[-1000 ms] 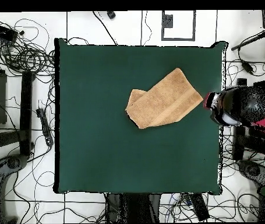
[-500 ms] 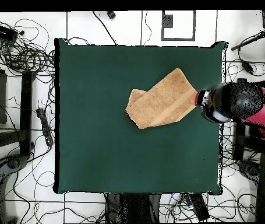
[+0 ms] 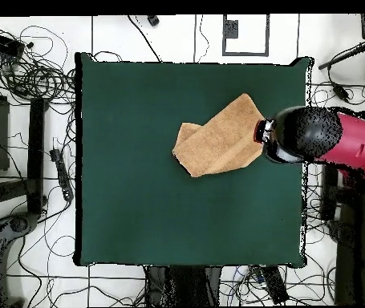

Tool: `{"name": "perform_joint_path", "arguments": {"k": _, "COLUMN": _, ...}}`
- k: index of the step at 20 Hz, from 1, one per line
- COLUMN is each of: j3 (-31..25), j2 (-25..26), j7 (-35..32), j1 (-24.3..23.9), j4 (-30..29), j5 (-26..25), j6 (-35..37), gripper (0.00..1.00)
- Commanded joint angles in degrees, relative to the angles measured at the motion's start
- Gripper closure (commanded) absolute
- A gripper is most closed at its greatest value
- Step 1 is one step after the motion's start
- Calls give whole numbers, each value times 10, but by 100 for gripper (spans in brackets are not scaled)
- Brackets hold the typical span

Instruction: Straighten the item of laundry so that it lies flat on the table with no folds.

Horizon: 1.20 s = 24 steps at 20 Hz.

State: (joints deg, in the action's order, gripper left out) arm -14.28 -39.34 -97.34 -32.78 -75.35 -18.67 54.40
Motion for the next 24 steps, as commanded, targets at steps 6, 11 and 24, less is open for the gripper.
{"name": "perform_joint_path", "arguments": {"k": 6, "j3": -34, "j2": 21, "j7": -37, "j1": 64, "j4": -68, "j5": 38, "j6": 27, "gripper": 0}}
{"name": "perform_joint_path", "arguments": {"k": 11, "j3": -20, "j2": 10, "j7": -72, "j1": 94, "j4": -66, "j5": 55, "j6": 47, "gripper": 0}}
{"name": "perform_joint_path", "arguments": {"k": 24, "j3": 2, "j2": 21, "j7": -79, "j1": 134, "j4": -43, "j5": 80, "j6": 49, "gripper": 0}}
